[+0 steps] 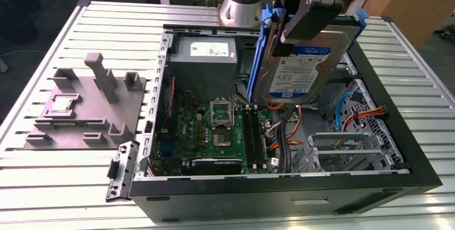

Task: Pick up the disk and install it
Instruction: 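Insert the disk into the insertion slot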

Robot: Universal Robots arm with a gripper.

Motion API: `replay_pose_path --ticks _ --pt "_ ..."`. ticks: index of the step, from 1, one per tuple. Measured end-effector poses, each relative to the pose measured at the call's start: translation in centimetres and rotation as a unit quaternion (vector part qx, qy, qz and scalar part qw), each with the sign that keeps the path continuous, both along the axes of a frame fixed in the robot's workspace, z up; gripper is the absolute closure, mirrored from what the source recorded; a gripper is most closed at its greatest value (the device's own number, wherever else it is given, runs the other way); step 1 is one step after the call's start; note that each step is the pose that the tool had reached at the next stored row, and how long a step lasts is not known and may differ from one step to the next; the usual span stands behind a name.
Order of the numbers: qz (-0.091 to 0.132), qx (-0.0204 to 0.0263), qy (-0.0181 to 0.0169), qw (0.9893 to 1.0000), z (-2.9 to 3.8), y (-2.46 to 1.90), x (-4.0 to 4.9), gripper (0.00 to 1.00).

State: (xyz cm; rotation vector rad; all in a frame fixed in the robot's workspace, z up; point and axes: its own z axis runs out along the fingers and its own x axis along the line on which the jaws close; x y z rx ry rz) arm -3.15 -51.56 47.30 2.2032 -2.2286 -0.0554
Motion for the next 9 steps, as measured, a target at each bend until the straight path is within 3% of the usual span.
replay_pose_path --ticks 4,9 --pt "0.000 0.0000 0.0000 1.0000 -0.04 -0.89 0.01 0.63" --pt "0.000 0.0001 -0.0001 1.0000 -0.15 -1.29 0.57 0.63"
